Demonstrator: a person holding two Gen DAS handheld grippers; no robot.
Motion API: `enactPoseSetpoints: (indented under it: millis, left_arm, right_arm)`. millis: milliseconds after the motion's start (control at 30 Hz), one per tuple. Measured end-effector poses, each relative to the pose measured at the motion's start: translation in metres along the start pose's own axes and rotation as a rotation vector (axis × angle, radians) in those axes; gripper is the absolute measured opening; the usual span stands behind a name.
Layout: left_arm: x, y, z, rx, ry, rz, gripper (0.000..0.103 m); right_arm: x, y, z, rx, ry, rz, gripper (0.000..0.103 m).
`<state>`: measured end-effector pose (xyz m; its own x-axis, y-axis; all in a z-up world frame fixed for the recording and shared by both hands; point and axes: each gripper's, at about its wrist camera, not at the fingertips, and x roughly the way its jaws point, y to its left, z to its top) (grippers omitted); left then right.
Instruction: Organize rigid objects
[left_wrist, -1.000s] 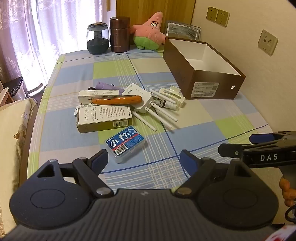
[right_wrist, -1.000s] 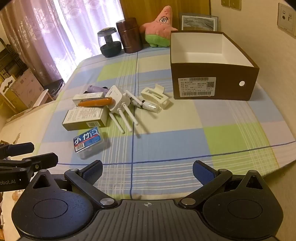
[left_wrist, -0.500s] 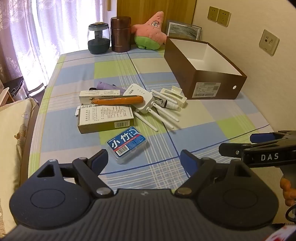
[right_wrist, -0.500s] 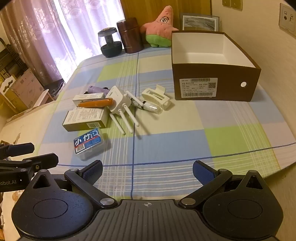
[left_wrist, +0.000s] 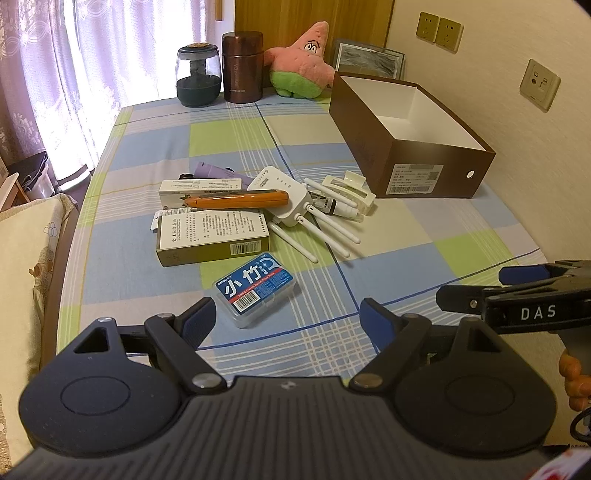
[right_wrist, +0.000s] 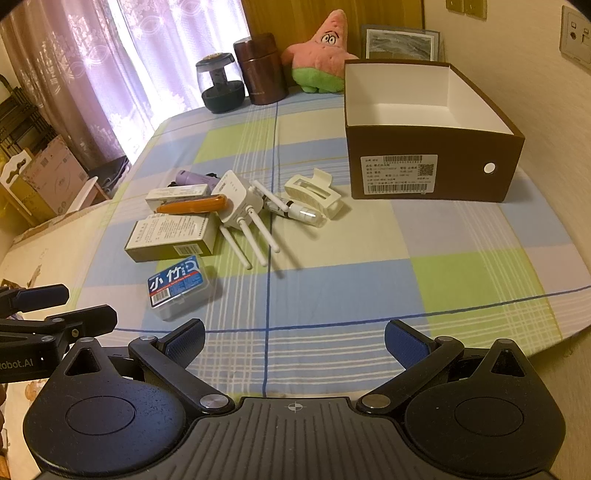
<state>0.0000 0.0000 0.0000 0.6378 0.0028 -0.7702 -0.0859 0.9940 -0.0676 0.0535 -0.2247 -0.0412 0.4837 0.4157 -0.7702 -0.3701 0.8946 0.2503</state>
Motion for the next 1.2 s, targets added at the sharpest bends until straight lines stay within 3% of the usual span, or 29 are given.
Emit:
enactPoseSetpoints:
  millis: [867, 1200]
  left_arm:
    - [0.0, 0.0, -0.001, 0.0, 0.005, 0.0, 0.083]
    - [0.017, 0.006, 0.001, -0.002, 0.022, 0.02, 0.083]
  right_arm:
    - [0.009, 0.003, 0.001, 0.003, 0.006, 0.002, 0.101]
    - [0.018, 0.0, 0.004, 0.009, 0.013, 0.01, 0.101]
